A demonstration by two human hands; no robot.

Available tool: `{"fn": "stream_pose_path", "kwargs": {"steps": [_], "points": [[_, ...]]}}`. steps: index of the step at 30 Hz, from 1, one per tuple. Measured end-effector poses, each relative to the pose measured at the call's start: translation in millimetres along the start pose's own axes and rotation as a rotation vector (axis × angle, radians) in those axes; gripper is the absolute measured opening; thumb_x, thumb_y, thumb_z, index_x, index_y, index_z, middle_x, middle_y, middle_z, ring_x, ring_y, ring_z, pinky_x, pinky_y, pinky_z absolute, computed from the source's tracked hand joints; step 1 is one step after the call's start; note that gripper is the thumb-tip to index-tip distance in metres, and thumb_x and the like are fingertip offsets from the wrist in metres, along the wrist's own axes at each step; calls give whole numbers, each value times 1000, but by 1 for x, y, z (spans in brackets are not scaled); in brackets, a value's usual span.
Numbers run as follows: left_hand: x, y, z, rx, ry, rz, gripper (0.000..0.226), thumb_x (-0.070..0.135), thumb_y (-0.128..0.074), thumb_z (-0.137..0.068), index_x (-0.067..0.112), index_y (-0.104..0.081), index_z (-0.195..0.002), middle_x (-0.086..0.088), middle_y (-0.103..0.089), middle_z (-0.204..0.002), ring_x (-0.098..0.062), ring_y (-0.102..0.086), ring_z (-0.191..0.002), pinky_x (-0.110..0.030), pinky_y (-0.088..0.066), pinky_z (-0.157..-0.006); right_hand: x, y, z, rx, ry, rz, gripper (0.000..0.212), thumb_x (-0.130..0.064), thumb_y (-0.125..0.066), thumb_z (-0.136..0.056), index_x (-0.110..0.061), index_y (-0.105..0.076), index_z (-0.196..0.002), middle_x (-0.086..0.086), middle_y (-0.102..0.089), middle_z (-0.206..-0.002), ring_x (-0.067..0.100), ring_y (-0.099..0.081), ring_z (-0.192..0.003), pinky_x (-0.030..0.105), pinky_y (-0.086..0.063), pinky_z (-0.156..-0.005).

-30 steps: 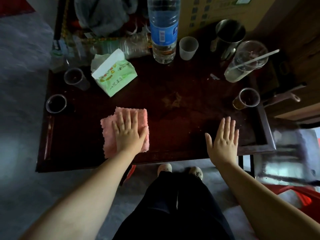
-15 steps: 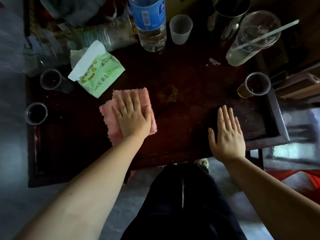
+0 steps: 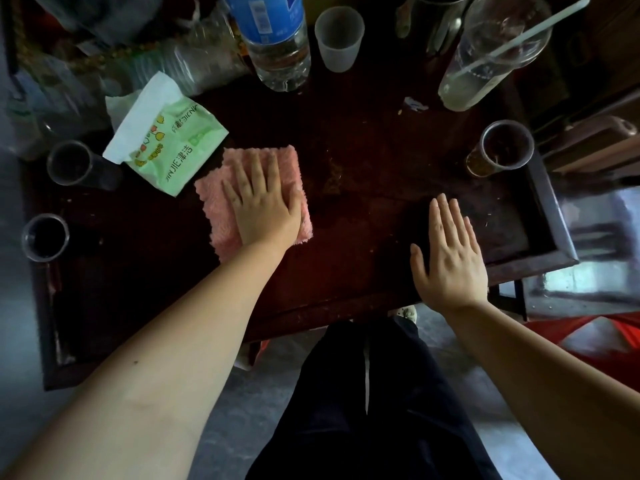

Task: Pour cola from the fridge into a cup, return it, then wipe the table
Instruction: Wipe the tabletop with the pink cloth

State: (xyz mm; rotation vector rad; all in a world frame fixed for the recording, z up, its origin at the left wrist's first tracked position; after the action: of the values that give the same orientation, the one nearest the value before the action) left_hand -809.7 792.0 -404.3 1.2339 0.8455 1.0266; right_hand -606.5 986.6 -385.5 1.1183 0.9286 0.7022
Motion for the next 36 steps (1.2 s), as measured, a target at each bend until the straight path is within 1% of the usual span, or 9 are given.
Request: {"fn": "stream_pose_path", "kwargs": {"steps": [3,7,10,12,17,25,31,36], "points": [[1,-1,5,3,-9,7,65,47,-21,-95,19,-5,-151,-10,-1,-159,-33,4,-145,-54,1,-115,0,0,1,0,-3,4,70,-42,-26,-93,-5,-10,-150,12,-9,-158,23,-1,-147,41,-9,-119],[6,-1,19,-4,-37,19,67,48,-19,-93,20,0,-151,-9,3,-159,-32,7,-144,-54,3,-114,2,0,2,6,-24,9,70,-43,-25,-93,-6,-9,-150,12,-9,-158,22,0,-147,39,-7,-120],[12,-4,36,-17,-71,4,70,50,-7,-89,20,2,-151,-10,4,-159,-33,7,-144,-53,4,-113,2,-1,1,2,-25,11,70,-43,-25,-93,-6,-9,-150,12,-9,-158,22,0,-147,38,-6,-120],[14,-5,42,-25,-66,-5,71,50,-5,-87,20,1,-151,-10,3,-159,-33,7,-144,-53,4,-113,1,-1,1,0,-26,11,70,-43,-25,-93,-6,-9,-150,12,-10,-158,22,0,-147,38,-6,-120],[15,-6,38,-37,-38,3,67,49,-15,-92,20,-1,-151,-10,1,-159,-33,6,-144,-55,2,-115,1,0,0,0,-17,10,69,-42,-26,-93,-6,-11,-150,10,-12,-158,21,-1,-147,38,-6,-120],[15,-7,35,-28,-50,13,70,52,-10,-90,19,-7,-151,-10,-4,-159,-34,2,-145,-54,-1,-114,0,1,-1,-7,-3,20,67,-41,-28,-93,-6,-17,-149,10,-16,-157,21,-5,-147,37,-8,-119],[23,-3,11,-22,-43,27,68,50,-15,-91,19,-5,-151,-10,-1,-159,-33,5,-144,-54,1,-115,0,0,-2,-15,0,31,67,-42,-28,-93,-7,-16,-149,9,-13,-158,20,-3,-147,37,-7,-120],[30,2,-14,-4,-89,16,65,49,-18,-94,20,-4,-151,-9,0,-159,-33,6,-144,-54,2,-115,0,0,-1,-12,-2,27,67,-42,-27,-93,-7,-18,-149,9,-14,-158,20,-4,-147,37,-7,-119]]}}
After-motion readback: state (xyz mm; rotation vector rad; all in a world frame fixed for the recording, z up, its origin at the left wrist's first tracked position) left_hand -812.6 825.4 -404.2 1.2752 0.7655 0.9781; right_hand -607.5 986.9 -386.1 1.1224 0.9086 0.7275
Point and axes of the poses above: each hand's wrist, its own z-axis away from the middle knuckle, its own y-axis out of the back of the hand, x = y × z, the point moved 6 cm from there along -z, towards the middle knuckle
